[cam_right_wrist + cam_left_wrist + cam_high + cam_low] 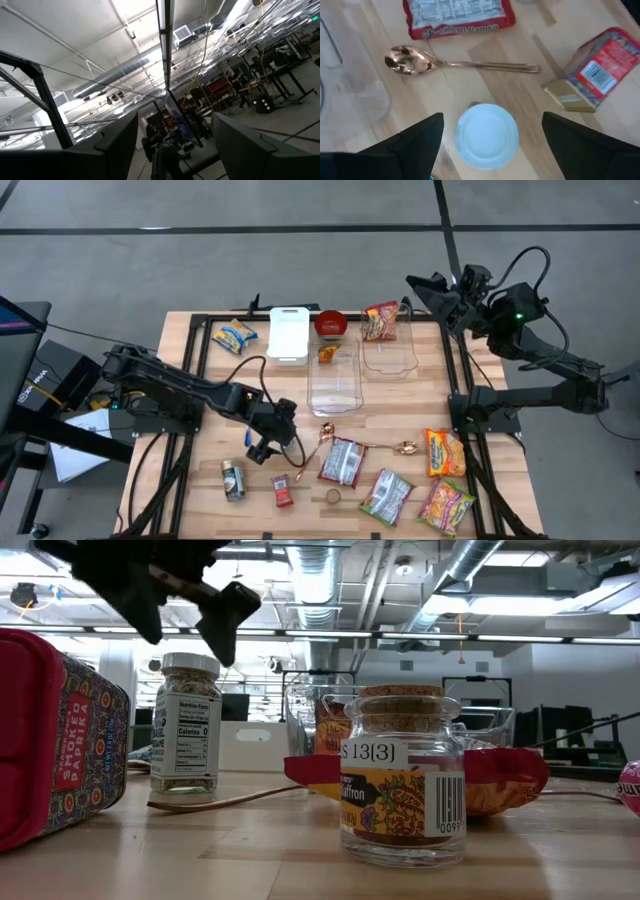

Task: Pick & Place Food Item
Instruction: Put the white spice bottle into the left transparent bin

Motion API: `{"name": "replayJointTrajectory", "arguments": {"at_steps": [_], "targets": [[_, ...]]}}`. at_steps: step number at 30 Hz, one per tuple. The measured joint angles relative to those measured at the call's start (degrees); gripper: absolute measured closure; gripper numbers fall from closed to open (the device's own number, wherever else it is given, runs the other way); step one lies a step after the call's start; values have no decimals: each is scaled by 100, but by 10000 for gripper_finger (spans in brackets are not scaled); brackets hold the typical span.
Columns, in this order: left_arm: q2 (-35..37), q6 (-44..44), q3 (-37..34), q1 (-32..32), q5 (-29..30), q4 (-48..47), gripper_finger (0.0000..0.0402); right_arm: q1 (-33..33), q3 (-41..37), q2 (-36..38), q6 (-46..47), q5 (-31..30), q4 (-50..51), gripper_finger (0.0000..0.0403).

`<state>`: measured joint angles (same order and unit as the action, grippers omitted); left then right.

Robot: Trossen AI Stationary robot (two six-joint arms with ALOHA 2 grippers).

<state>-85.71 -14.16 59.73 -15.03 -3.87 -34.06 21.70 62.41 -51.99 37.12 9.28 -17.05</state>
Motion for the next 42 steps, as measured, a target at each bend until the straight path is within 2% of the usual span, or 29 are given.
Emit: {"name": "replayJointTrajectory", "arguments": {"at_steps": [5,20,24,30,42], "targets": [[4,-6,-217,0,227,197,74,129,2,-7,42,102,8,159],[4,107,-326,4,239,325,117,174,2,-4,24,140,110,159],[4,110,-326,5,237,325,140,174,2,-7,6,140,135,159],[7,232,-326,17,235,336,201,172,4,-7,-6,140,132,159],[152,455,-329,103,366,453,202,172,9,-5,-4,140,121,159]]}}
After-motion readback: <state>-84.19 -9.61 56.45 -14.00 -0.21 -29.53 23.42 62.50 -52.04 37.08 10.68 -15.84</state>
